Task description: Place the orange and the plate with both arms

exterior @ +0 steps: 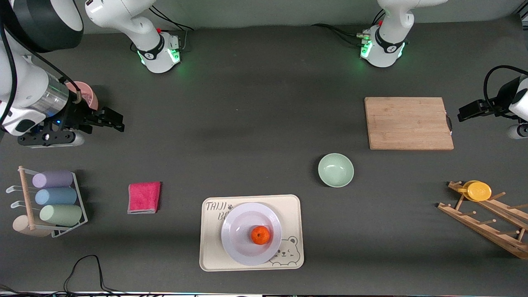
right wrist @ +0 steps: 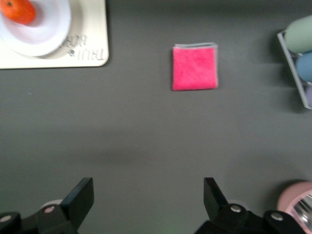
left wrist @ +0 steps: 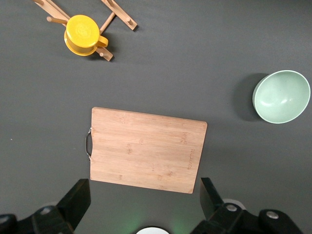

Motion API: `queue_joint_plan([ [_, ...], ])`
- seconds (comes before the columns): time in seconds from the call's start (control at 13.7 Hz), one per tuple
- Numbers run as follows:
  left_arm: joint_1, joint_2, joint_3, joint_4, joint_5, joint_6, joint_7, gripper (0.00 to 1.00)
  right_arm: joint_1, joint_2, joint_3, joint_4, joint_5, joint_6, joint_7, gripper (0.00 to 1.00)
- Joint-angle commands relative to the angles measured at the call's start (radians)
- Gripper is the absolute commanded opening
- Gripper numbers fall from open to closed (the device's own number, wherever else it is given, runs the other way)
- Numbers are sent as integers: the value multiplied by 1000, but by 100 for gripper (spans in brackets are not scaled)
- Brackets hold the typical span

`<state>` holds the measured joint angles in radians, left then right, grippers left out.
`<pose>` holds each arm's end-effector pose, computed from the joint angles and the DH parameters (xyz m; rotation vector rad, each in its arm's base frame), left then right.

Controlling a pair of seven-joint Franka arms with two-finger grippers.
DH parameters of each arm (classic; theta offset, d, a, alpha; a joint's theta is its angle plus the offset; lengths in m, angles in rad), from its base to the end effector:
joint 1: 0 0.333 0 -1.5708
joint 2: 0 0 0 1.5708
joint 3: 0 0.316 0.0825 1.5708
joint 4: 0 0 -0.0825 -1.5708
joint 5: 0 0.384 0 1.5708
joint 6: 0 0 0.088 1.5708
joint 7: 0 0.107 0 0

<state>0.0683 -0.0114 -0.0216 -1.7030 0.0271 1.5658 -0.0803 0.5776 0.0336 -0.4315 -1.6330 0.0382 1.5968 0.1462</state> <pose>0.5432 0.0282 0.5684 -3.1000 -0.1947 0.1949 0.5557 0.0894 0.5803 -3.1256 0.0041 0.1087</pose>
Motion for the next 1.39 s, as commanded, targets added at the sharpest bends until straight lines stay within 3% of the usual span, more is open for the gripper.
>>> queue_joint_plan([
  [0.0, 5, -4, 0, 14, -10, -18, 11, 100, -98, -44, 104, 7, -47, -58, 35, 100],
  [0.15, 5, -5, 0, 16, -10, -20, 11, 100, -295, -66, 282, 1, -46, -60, 36, 100],
  [0.29, 5, -5, 0, 14, -10, -20, 11, 100, -392, -67, 364, -13, -35, -52, 39, 100],
  [0.51, 5, -7, 0, 16, -10, -21, 11, 100, -614, -96, 581, -56, -29, 0, 30, 100],
  [1.32, 5, -19, 0, 48, -9, -38, 21, 100, -659, -122, 597, -137, -31, 104, 24, 100],
])
